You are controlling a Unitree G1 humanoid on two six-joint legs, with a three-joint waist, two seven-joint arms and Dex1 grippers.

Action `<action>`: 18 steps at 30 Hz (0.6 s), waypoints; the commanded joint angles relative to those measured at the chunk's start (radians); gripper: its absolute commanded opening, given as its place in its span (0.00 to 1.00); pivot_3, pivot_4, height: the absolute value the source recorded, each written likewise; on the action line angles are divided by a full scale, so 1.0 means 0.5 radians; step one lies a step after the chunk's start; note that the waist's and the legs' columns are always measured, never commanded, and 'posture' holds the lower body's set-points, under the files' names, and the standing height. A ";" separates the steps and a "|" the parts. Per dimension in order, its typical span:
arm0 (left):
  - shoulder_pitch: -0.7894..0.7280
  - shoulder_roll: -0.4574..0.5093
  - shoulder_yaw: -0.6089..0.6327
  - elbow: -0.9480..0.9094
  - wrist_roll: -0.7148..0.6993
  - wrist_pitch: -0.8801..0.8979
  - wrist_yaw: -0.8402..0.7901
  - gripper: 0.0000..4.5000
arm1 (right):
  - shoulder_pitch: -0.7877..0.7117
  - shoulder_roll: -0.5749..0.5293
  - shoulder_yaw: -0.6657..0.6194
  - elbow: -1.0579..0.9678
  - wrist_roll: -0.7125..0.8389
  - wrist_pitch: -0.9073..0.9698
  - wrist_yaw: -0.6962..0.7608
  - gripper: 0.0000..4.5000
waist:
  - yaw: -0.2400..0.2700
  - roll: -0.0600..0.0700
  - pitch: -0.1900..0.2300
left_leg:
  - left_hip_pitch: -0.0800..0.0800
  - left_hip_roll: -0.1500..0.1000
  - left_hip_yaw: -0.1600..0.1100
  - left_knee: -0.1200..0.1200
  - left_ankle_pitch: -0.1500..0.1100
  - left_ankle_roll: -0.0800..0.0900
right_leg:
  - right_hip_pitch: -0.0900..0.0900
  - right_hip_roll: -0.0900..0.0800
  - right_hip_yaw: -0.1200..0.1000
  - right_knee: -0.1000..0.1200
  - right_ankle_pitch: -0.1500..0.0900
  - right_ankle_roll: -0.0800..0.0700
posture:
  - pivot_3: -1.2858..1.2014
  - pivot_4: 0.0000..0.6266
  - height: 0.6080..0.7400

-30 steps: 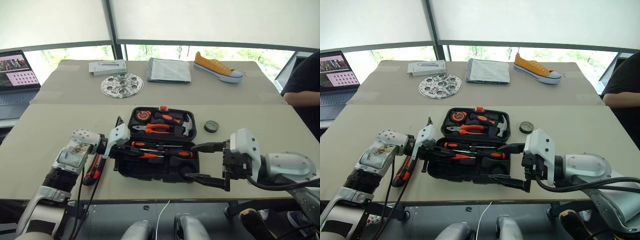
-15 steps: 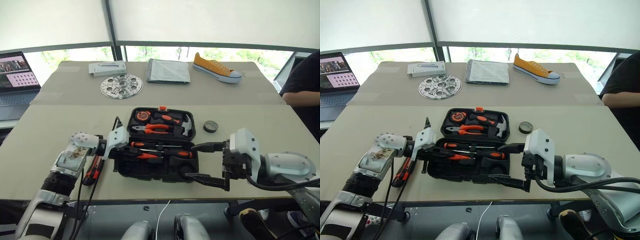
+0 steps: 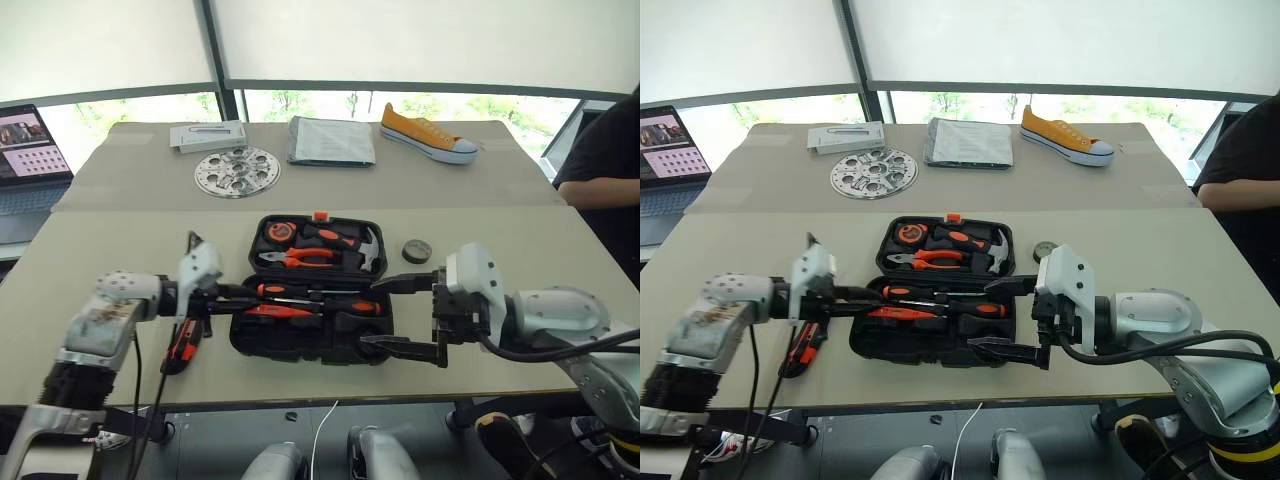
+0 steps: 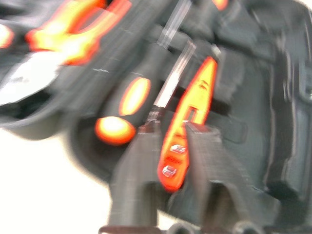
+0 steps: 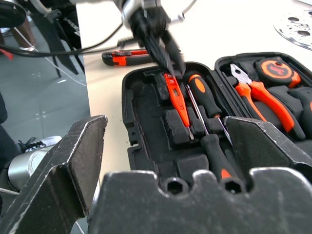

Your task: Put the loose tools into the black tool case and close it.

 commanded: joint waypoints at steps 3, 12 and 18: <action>0.977 0.076 0.968 -0.651 -0.128 0.384 0.198 0.84 | -0.232 0.092 0.160 0.223 -0.087 -0.171 0.249 1.00 | -0.066 -0.001 0.001 | 0.005 -0.002 0.001 -0.009 -0.001 0.001 | -0.003 0.002 0.002 0.000 0.000 0.000 | 0.52 0.24 1.00; 1.671 -0.086 1.338 -1.103 -0.158 0.679 0.543 0.98 | -0.369 0.230 0.300 0.430 -0.229 -0.297 0.433 1.00 | 0.038 -0.005 0.006 | 0.033 -0.003 -0.003 -0.015 -0.023 -0.021 | 0.009 0.000 -0.006 -0.007 0.001 -0.010 | 0.52 0.24 1.00; 1.314 -0.019 1.134 -1.151 -0.249 1.164 0.897 0.98 | -0.357 0.235 0.276 0.410 -0.246 -0.287 0.460 1.00 | 0.046 -0.006 0.005 | 0.033 -0.004 -0.002 -0.009 -0.023 -0.021 | 0.007 0.003 -0.003 0.000 0.003 -0.008 | 0.52 0.24 1.00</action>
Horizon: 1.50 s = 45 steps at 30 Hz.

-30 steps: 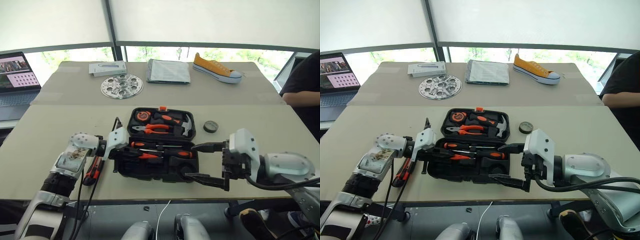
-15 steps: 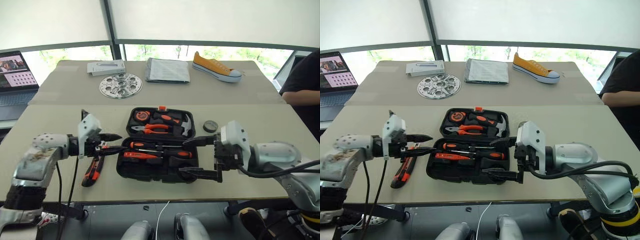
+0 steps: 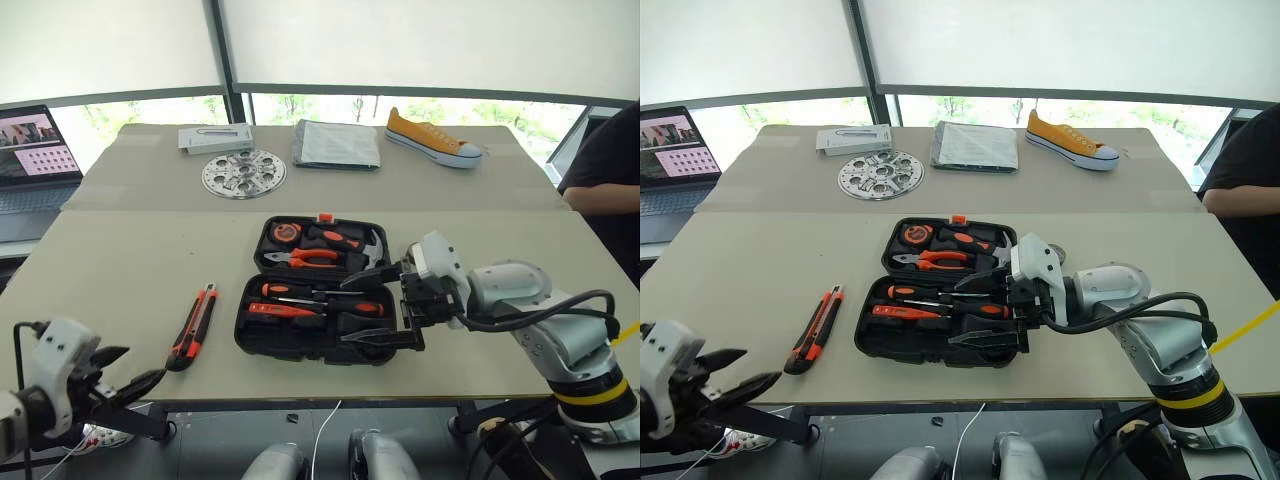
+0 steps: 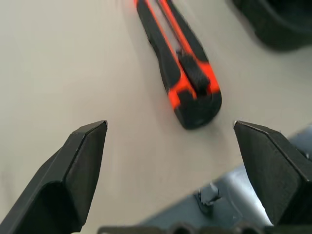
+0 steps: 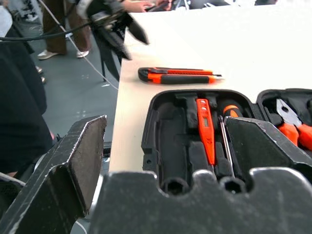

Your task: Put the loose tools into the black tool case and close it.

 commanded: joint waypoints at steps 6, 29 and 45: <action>-0.560 0.062 -0.438 0.091 -0.123 0.690 0.398 0.98 | 0.073 -0.039 -0.100 -0.158 0.019 0.012 -0.061 1.00 | -0.040 0.000 0.000 | 0.001 0.000 0.000 -0.002 0.000 -0.001 | -0.005 0.002 0.000 0.002 -0.001 -0.003 | 0.52 0.24 1.00; -1.234 0.528 -1.001 0.686 -0.049 -0.612 -0.573 0.38 | 0.426 -0.236 -0.304 -0.474 0.070 0.098 -0.243 1.00 | -0.035 0.007 -0.001 | 0.001 0.000 -0.001 -0.011 0.004 -0.012 | -0.007 0.000 0.000 0.000 0.000 -0.005 | 0.52 0.24 1.00; -2.122 0.271 -2.256 1.130 0.635 -1.236 -1.494 0.38 | 0.721 -0.257 -0.432 -0.748 0.044 0.153 -0.517 1.00 | -0.053 0.004 0.001 | -0.003 0.001 0.002 -0.008 0.006 -0.006 | -0.005 -0.001 -0.002 -0.008 0.002 -0.007 | 0.52 0.24 1.00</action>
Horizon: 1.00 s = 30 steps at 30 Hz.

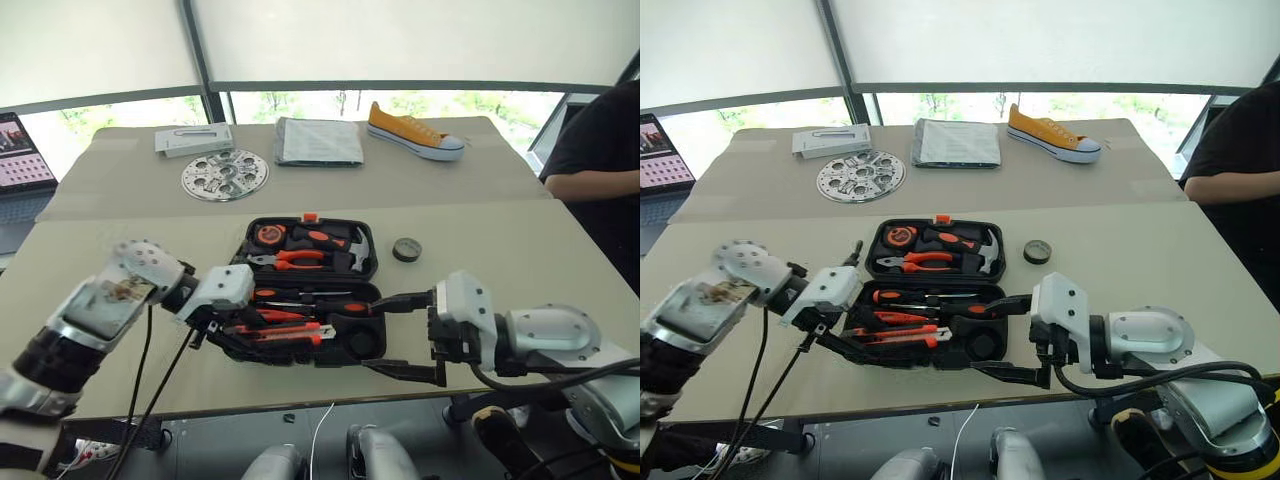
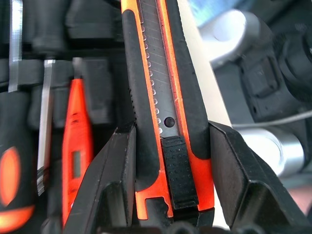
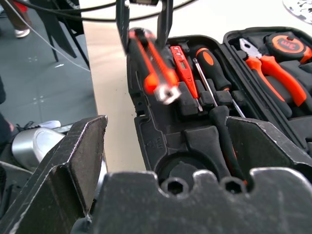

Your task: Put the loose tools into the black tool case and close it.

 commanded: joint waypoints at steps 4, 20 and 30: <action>-0.162 -0.160 -0.148 0.247 0.239 -0.205 -0.054 0.38 | 0.057 -0.001 -0.101 -0.143 0.070 0.043 -0.124 1.00 | 0.004 -0.001 0.000 | -0.003 -0.001 -0.001 0.007 0.003 0.016 | -0.001 0.001 0.000 0.002 0.000 0.001 | 0.52 0.24 1.00; -0.270 -0.148 -0.049 0.250 0.019 -0.107 -0.066 0.98 | 0.098 -0.012 -0.076 -0.135 0.066 0.018 -0.149 1.00 | 0.014 -0.002 0.001 | -0.005 -0.001 -0.001 0.011 0.003 0.018 | -0.002 0.001 0.000 0.005 0.000 0.002 | 0.52 0.24 1.00; -0.179 0.025 0.008 0.242 -0.026 -0.251 -0.066 0.65 | 0.058 -0.006 -0.051 -0.099 0.046 0.005 -0.114 1.00 | 0.002 -0.002 0.001 | -0.004 -0.001 -0.001 0.011 0.003 0.018 | -0.002 0.001 0.000 0.005 0.000 0.002 | 0.52 0.24 1.00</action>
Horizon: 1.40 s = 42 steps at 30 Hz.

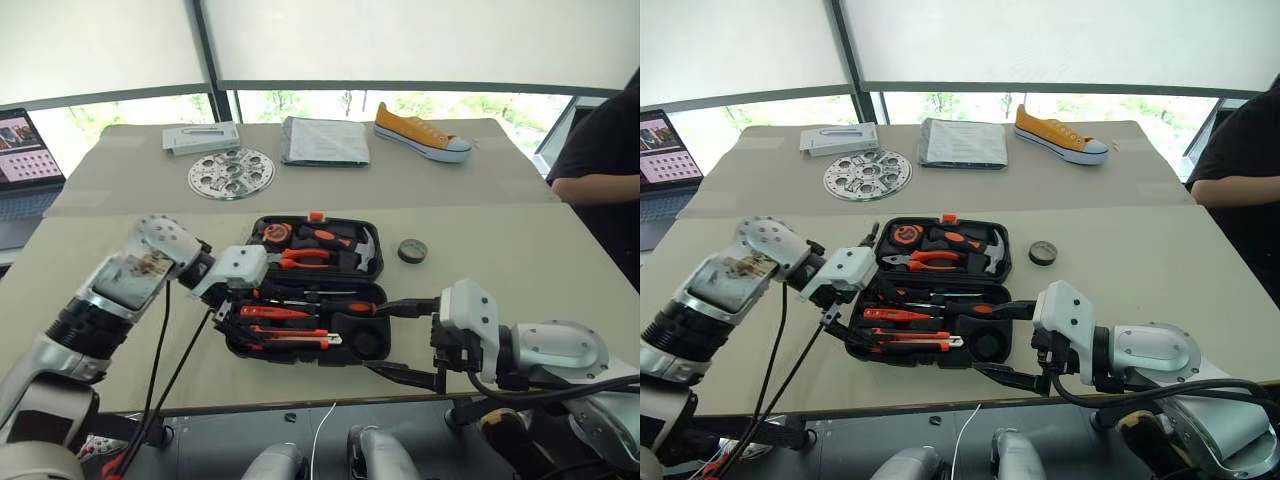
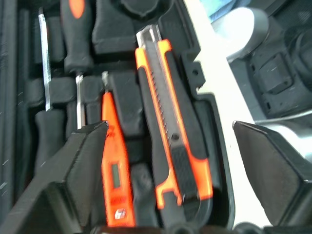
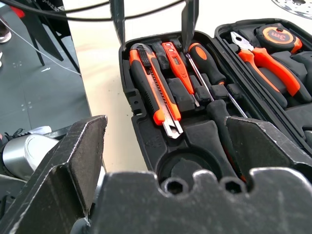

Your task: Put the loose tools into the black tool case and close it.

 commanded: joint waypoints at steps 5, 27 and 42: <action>0.018 0.133 -0.049 -0.007 -0.029 -0.145 -0.006 0.26 | -0.045 -0.002 -0.013 -0.020 0.005 -0.039 0.015 1.00 | 0.006 0.000 0.000 | 0.000 0.000 0.000 0.000 0.000 0.000 | 0.000 0.000 0.000 0.000 0.000 0.000 | 0.52 0.24 1.00; 0.001 0.022 -0.058 0.071 0.138 -0.294 -0.004 0.01 | -0.022 -0.016 -0.051 -0.051 0.044 -0.007 -0.008 1.00 | 0.040 0.000 0.000 | 0.003 0.000 0.000 0.001 -0.001 0.001 | 0.004 -0.001 0.000 0.000 0.000 0.002 | 0.52 0.24 1.00; -0.205 -0.321 -0.425 0.174 0.289 -0.560 -0.006 0.01 | -0.025 -0.019 -0.028 -0.067 0.035 0.004 -0.015 1.00 | 0.024 -0.005 0.003 | -0.001 -0.001 0.000 0.003 -0.001 0.002 | 0.001 -0.001 0.000 0.000 0.000 0.001 | 0.52 0.24 1.00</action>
